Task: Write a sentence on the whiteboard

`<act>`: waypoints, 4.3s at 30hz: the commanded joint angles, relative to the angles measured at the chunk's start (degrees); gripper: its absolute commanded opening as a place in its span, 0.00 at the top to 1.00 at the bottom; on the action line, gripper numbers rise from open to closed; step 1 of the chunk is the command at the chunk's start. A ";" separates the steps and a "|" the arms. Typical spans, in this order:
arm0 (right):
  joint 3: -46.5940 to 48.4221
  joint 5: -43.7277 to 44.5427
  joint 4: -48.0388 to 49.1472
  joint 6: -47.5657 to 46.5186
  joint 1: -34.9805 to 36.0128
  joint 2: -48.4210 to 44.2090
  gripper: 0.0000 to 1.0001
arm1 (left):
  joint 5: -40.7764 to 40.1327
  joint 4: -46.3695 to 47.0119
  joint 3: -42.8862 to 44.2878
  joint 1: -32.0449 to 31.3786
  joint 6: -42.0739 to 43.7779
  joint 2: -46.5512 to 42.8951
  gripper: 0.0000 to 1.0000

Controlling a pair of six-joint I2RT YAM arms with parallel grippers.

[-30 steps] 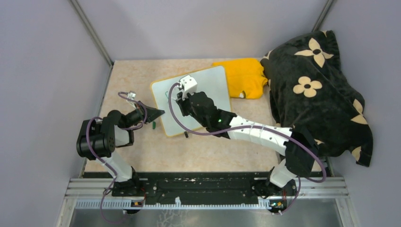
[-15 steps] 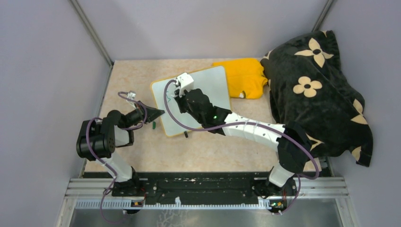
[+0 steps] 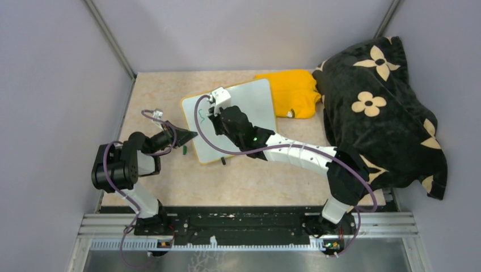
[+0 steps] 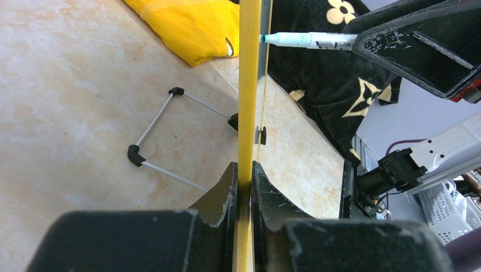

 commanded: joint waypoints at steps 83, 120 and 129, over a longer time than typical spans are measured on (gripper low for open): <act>-3.42 -1.06 -0.23 5.20 -3.39 -3.24 1.00 | 0.12 7.34 1.36 -0.69 0.79 -0.73 1.00; 2.05 -1.99 -1.22 4.53 -3.81 -1.45 1.00 | 0.30 7.25 1.43 -0.78 0.88 -0.75 1.00; 2.26 -1.26 -1.89 4.69 -4.50 -1.41 1.00 | 0.30 7.16 1.45 -0.83 0.94 -0.84 1.00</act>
